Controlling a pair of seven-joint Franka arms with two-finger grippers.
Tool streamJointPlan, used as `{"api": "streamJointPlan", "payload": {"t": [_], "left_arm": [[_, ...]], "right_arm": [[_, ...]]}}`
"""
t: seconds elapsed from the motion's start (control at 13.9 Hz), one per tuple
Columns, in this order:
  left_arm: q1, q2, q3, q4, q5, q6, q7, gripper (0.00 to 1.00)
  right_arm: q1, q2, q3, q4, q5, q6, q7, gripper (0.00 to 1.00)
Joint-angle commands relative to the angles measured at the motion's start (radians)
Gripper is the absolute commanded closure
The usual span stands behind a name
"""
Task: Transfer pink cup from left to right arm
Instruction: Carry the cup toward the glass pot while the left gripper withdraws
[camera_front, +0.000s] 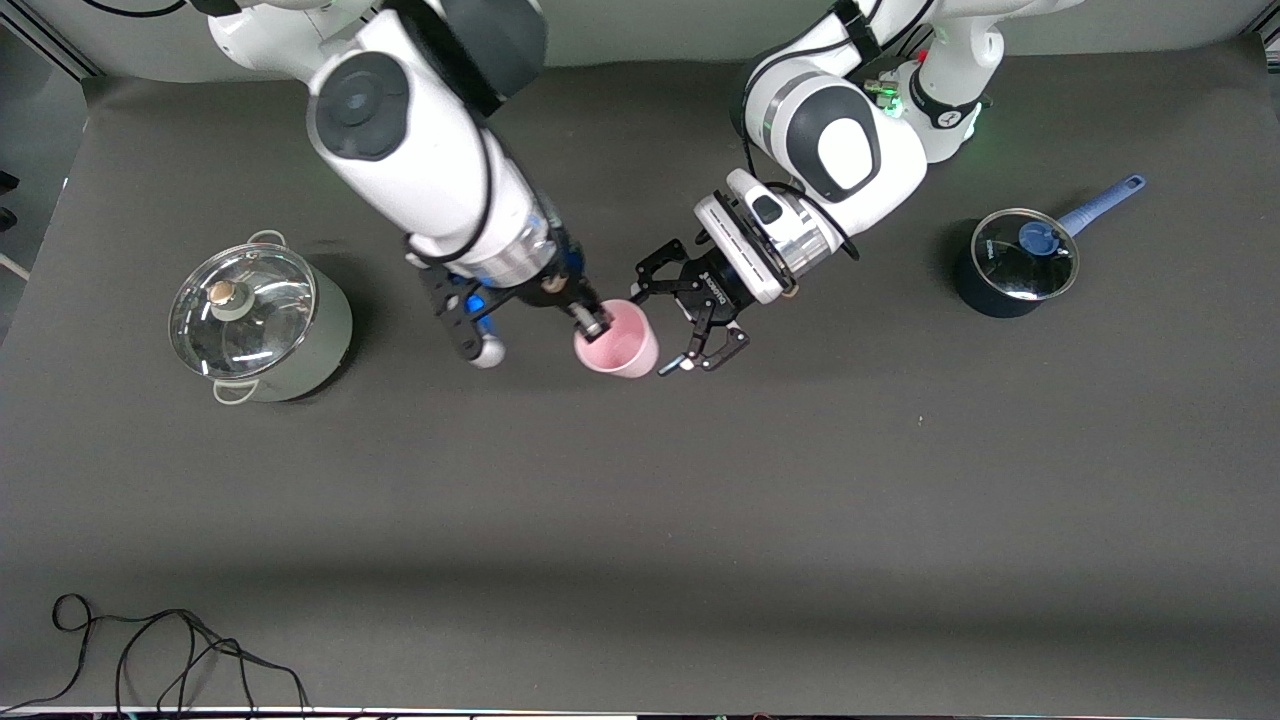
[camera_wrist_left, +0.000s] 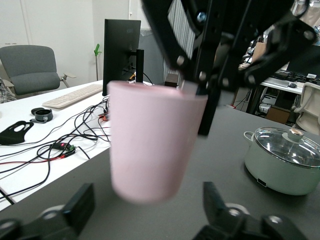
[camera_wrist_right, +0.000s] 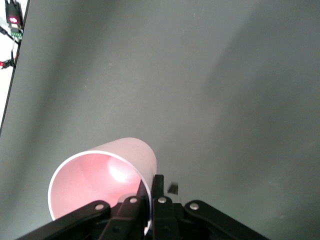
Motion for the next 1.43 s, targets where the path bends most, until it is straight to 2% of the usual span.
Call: {"api": "streamJointPlan", "payload": {"t": [0.0, 0.07, 0.29, 0.57, 0.72, 0.86, 1.0, 1.08, 1.15, 1.36], "left_arm": [[-0.010, 0.015, 0.002, 0.022, -0.019, 0.019, 0.001, 0.00], [-0.007, 0.030, 0.001, 0.022, -0.019, 0.021, -0.012, 0.00], [0.016, 0.059, 0.002, 0.015, -0.015, 0.030, -0.229, 0.00], [0.041, 0.058, -0.001, 0.007, -0.015, 0.140, -0.350, 0.00], [0.041, 0.055, 0.001, 0.007, -0.015, 0.183, -0.433, 0.00], [0.057, 0.048, 0.001, 0.016, -0.013, 0.188, -0.566, 0.00], [0.076, 0.050, -0.009, 0.015, -0.011, 0.188, -0.726, 0.00], [0.076, 0.049, -0.009, 0.013, -0.010, 0.195, -0.819, 0.00], [0.076, 0.050, -0.010, 0.013, -0.008, 0.206, -0.885, 0.00], [0.077, 0.058, -0.012, 0.013, -0.007, 0.225, -1.008, 0.00]], "right_arm": [[-0.066, -0.041, 0.008, 0.014, 0.012, -0.083, -0.113, 1.00], [-0.092, -0.054, 0.007, 0.014, 0.025, -0.116, -0.168, 1.00], [-0.195, -0.101, 0.000, 0.009, 0.031, -0.224, -0.438, 1.00], [-0.340, -0.176, -0.004, -0.028, 0.014, -0.363, -0.852, 1.00], [-0.408, -0.193, -0.041, -0.034, -0.007, -0.440, -1.106, 1.00], [-0.410, -0.225, -0.117, -0.087, -0.067, -0.446, -1.315, 1.00], [-0.413, -0.250, -0.164, -0.161, -0.133, -0.421, -1.519, 1.00], [-0.410, -0.255, -0.206, -0.196, -0.133, -0.378, -1.590, 1.00], [-0.405, -0.262, -0.222, -0.244, -0.132, -0.332, -1.609, 1.00], [-0.402, -0.342, -0.222, -0.527, -0.130, -0.061, -1.611, 1.00]]}}
